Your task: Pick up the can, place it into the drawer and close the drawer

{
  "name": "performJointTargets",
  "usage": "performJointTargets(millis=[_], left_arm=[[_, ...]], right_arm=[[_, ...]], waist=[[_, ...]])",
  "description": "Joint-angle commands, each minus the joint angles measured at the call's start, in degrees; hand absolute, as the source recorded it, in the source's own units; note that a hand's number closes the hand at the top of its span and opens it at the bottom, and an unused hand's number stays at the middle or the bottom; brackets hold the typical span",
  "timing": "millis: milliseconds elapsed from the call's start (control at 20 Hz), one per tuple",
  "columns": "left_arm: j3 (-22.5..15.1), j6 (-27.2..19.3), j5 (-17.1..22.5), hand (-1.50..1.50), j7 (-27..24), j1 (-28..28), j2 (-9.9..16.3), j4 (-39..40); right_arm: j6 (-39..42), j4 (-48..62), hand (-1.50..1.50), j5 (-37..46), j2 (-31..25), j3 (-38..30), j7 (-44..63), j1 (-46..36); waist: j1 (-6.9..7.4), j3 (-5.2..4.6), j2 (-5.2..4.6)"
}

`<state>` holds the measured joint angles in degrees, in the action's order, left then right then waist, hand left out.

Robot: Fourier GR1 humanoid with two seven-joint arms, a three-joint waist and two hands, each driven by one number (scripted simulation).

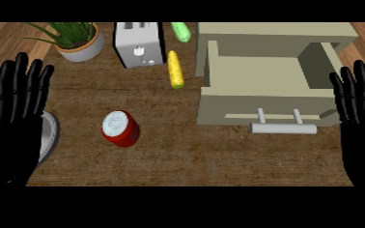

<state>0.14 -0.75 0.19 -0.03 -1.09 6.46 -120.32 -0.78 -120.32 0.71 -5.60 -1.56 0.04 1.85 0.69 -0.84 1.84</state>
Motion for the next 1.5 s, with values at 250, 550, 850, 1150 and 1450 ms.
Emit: performJointTargets(millis=[250,550,850,1150,1450], left_arm=[[-10.84,21.04,17.81,-1.5,-3.19,-0.58,3.67,-1.37],[-8.07,20.99,17.04,-1.5,11.87,2.97,10.02,3.58],[-2.64,25.02,22.73,-1.5,14.83,9.08,11.69,-3.9],[-2.95,21.13,25.11,-1.5,22.86,7.64,9.33,-6.12],[-1.19,23.7,18.81,-1.5,17.29,3.63,6.63,4.46]], right_arm=[[1.1,0.69,-1.5,-0.25,-0.45,-0.19,-2.95,-1.59],[-1.77,-0.26,-1.5,-0.37,-0.74,-1.18,15.98,-0.24],[0.41,0.06,-1.5,0.51,0.5,-0.4,11.06,5.93],[2.68,-3.13,-1.5,-3.51,-0.51,-4.34,12.05,8.7],[5.64,1.75,-1.5,-4.67,-0.39,-6.22,6.92,9.32]], waist=[[-1.43,0.74,-1.9],[-0.94,0.82,-1.85],[-0.64,0.85,-1.79],[-0.73,0.85,-1.78],[-0.84,0.85,-1.83]])
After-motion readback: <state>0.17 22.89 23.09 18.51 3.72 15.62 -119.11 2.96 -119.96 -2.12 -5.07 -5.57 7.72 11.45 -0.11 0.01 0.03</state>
